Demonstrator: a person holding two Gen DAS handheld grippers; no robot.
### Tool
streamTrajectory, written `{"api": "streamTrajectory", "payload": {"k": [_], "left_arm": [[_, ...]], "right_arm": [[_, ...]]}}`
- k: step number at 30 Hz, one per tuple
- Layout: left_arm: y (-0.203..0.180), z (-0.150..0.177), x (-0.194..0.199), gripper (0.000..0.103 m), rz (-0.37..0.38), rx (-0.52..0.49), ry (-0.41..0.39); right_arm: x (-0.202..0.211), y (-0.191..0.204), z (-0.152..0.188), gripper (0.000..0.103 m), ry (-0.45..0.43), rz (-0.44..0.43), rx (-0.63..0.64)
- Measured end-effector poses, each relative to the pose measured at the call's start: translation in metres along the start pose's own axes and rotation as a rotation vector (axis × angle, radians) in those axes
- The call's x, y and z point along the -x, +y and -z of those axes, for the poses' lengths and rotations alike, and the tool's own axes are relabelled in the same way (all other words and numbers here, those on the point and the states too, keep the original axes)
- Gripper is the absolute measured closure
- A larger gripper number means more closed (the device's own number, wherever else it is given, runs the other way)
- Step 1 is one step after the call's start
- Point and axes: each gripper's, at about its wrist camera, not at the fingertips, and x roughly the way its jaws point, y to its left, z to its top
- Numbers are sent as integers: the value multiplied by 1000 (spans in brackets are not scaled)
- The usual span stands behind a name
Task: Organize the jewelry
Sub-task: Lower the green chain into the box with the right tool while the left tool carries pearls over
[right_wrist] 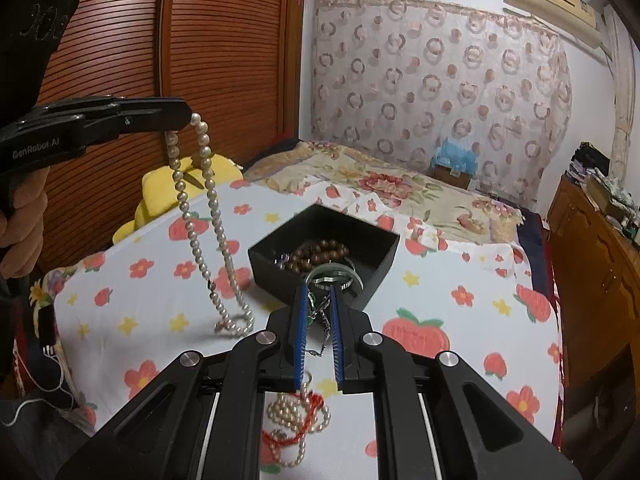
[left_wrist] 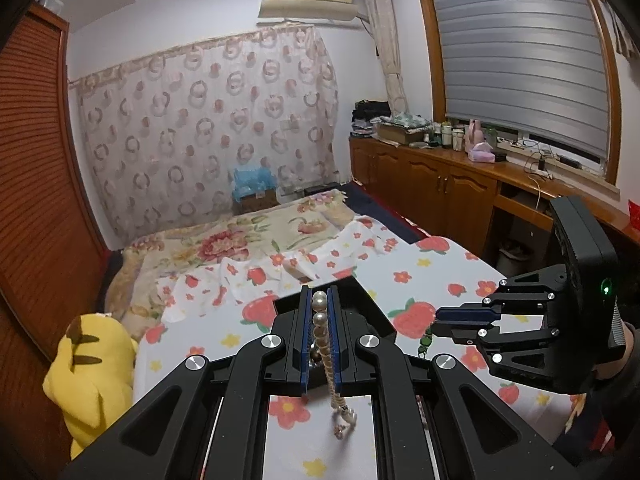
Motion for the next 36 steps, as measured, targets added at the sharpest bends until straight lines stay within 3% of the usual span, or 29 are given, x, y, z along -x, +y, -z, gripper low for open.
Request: {"api": "streamTrajectory", "payload": {"k": [10,14,22,28,36], "left_arm": [[7,-35,-7,96,-33,-8,-25],[10,-50,-15,96,-37,-8,-25],[16,-83,-32,96,-64,-12,-19],[17,-86,-51,96,-81,-2,-1],[26,-57,-97,96,-84,11,89]], "right_arm": [[-23,-13,-32,91,-33,9,4],[-43,-22,-37,91,-12,44,4],[-79,-46,-41,91,19,31,-55],[-95,-55,-54,90,25,12,-73],[-128,-66,-49,89,55,9,-107]]}}
